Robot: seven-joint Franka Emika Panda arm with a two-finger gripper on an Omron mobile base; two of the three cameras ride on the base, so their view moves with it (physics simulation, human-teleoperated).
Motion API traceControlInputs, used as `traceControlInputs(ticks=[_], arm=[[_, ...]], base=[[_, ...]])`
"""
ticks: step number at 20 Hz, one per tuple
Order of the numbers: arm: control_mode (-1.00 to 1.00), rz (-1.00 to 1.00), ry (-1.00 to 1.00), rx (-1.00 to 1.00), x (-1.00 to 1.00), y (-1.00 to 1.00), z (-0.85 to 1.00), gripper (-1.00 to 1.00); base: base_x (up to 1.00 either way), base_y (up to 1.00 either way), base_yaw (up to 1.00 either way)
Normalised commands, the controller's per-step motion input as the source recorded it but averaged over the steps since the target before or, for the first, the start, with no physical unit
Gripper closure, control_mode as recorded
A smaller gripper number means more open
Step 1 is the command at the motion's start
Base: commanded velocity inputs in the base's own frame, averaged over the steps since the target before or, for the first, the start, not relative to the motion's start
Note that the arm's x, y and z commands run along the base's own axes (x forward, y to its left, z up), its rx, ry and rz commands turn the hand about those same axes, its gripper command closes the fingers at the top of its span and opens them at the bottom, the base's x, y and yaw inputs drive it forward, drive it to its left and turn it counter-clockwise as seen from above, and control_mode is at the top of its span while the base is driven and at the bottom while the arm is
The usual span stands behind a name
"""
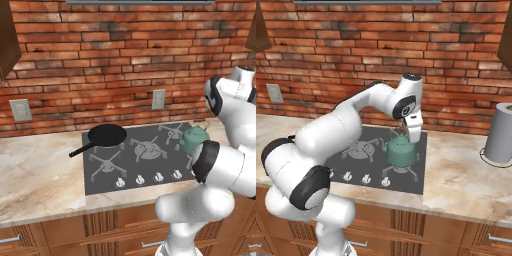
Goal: Pick the kettle from the counter and place it on a stove burner. Then turn the burner on.
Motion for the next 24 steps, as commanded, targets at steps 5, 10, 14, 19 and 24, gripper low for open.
traceControlInputs(ticks=[5, 10, 14, 19, 24], arm=[[-1.00, 0.48, 0.00, -0.24, -1.00, 0.56, -0.04, -1.00], [-1.00, 0.49, 0.00, -0.20, -0.82, 0.56, -0.07, -1.00], [-1.00, 0.36, 0.00, -0.04, -0.43, 0.42, -0.24, -1.00], [-1.00, 0.18, 0.02, 0.00, -0.01, 0.13, -0.01, -1.00], [-1.00, 0.12, 0.08, 0.00, 0.00, 0.00, -0.16, -1.00]], base=[[0.00, 0.00, 0.00], [0.00, 0.00, 0.00], [0.00, 0.00, 0.00], [0.00, 0.00, 0.00], [0.00, 0.00, 0.00]])
